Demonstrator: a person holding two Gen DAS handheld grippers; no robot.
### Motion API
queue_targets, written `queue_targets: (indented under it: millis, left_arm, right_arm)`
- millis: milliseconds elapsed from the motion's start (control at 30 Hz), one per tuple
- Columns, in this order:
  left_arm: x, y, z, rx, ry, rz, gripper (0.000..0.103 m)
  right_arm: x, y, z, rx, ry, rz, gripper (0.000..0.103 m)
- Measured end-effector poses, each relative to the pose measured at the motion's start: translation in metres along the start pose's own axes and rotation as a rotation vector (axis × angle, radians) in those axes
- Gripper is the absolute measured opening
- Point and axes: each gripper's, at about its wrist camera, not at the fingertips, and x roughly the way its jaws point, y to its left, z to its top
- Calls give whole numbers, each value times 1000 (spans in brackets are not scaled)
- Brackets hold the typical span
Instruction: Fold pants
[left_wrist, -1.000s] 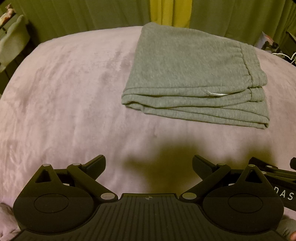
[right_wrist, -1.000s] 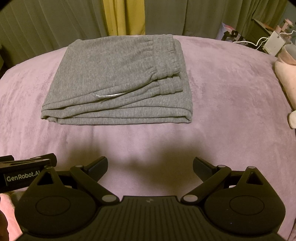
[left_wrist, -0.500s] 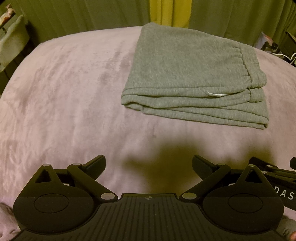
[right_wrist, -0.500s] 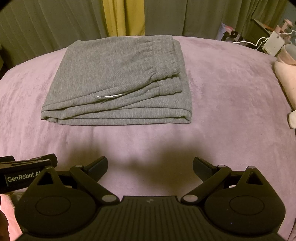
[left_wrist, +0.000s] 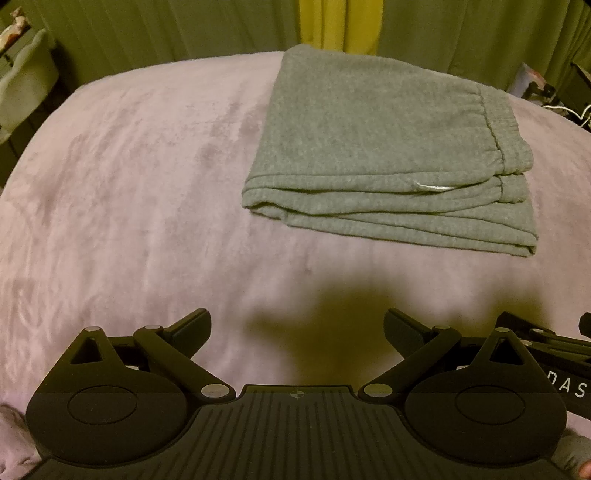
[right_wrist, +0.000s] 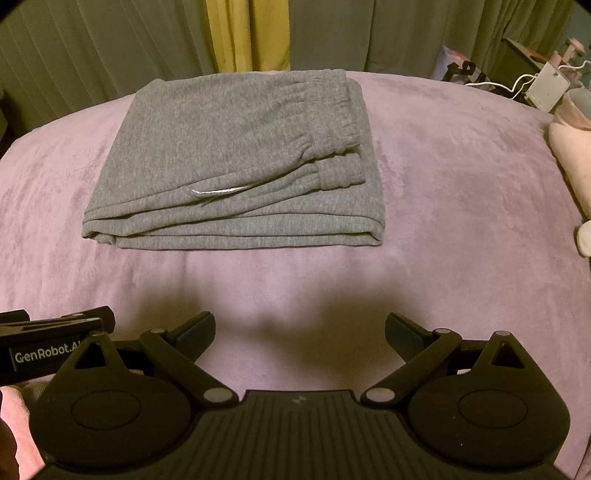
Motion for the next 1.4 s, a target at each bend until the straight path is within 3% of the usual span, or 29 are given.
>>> queue_targets:
  millis: [1400]
  left_arm:
    - [6,-3,4,11,0,15,102]
  right_arm:
    - [5,1,2,-2,2,0,99]
